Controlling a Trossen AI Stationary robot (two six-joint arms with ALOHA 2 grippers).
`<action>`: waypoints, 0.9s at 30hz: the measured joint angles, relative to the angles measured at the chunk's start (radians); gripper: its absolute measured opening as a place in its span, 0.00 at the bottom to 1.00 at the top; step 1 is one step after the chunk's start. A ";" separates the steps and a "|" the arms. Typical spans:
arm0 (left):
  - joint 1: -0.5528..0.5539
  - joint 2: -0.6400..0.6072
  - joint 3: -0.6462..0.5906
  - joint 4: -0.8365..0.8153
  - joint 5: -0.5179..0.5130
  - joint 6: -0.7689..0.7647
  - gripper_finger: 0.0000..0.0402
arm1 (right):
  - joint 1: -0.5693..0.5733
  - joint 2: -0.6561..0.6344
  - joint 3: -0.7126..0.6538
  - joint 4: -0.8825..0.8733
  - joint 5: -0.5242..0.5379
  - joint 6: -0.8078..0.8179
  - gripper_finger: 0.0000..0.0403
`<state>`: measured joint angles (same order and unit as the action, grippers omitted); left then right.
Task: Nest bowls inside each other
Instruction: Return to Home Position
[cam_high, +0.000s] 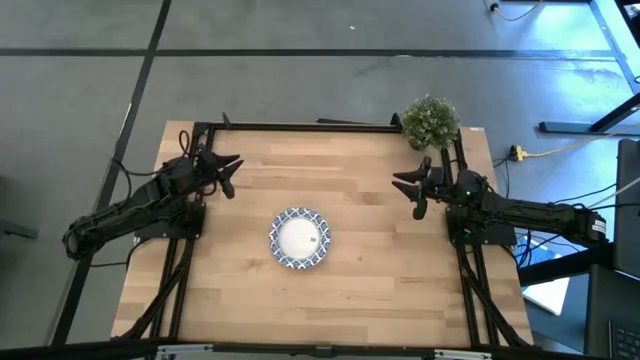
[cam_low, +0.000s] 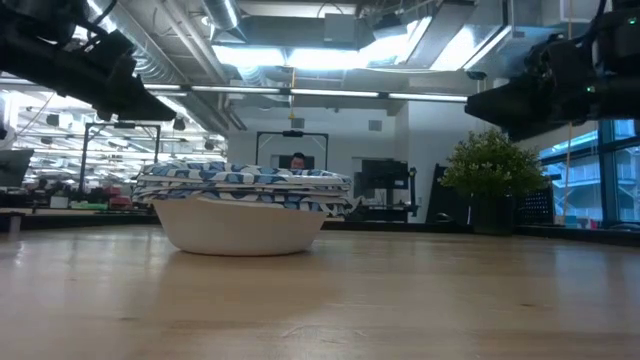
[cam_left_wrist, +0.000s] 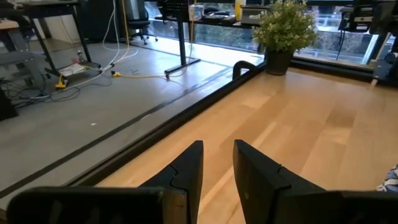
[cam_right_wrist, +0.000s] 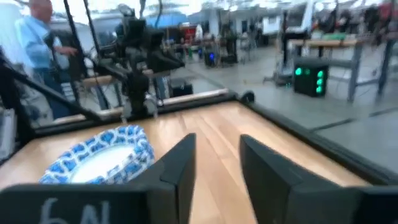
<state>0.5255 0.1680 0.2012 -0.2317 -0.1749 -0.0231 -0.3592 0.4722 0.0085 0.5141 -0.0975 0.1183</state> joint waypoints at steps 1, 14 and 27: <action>0.000 0.000 0.000 -0.001 0.000 0.001 0.21 | 0.000 -0.003 -0.001 -0.005 0.001 0.002 0.31; 0.000 0.000 -0.145 0.177 -0.024 -0.013 0.21 | 0.000 -0.006 0.004 -0.021 0.001 -0.004 0.31; 0.000 0.002 -0.171 0.216 -0.074 0.037 0.21 | 0.000 -0.005 0.004 -0.032 0.001 -0.019 0.31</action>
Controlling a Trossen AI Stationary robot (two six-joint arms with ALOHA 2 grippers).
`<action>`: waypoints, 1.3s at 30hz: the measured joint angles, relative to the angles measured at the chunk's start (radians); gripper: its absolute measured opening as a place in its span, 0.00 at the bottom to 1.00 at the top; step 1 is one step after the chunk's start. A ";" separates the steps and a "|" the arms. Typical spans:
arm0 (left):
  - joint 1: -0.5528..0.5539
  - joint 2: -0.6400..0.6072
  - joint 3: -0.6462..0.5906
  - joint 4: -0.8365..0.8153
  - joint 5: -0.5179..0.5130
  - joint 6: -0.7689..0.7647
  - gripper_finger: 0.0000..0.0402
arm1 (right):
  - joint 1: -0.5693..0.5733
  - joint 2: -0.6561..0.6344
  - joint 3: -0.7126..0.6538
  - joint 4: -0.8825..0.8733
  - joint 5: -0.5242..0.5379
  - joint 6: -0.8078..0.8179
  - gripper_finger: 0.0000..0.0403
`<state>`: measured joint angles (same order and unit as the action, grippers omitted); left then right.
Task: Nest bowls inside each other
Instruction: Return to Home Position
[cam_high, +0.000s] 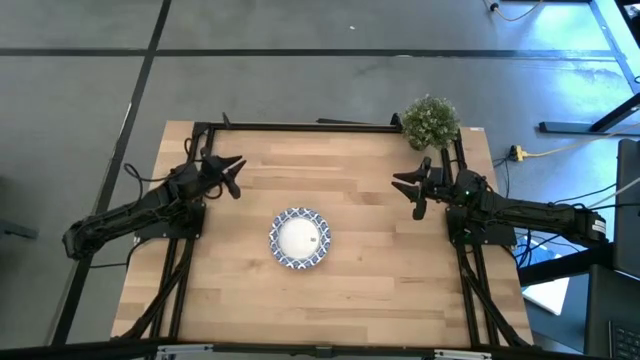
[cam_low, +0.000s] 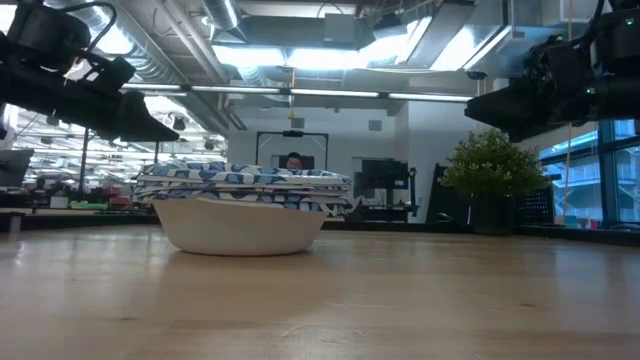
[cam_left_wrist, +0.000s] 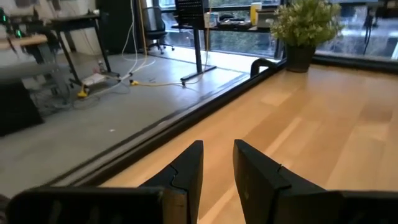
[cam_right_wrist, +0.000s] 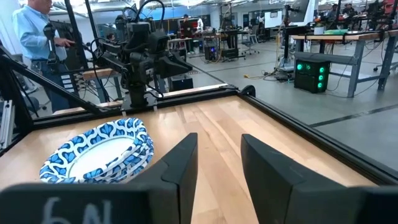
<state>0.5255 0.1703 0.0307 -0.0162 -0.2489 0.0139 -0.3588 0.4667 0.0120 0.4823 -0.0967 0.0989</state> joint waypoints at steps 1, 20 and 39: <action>0.000 0.000 0.000 0.000 0.000 0.020 0.21 | 0.000 0.000 0.000 0.000 0.000 0.000 0.31; 0.000 0.000 0.000 0.002 -0.001 0.048 0.21 | 0.000 0.000 0.000 -0.001 0.000 -0.003 0.31; 0.000 0.000 0.000 0.002 -0.001 0.049 0.21 | 0.000 0.000 0.001 -0.001 0.000 -0.003 0.31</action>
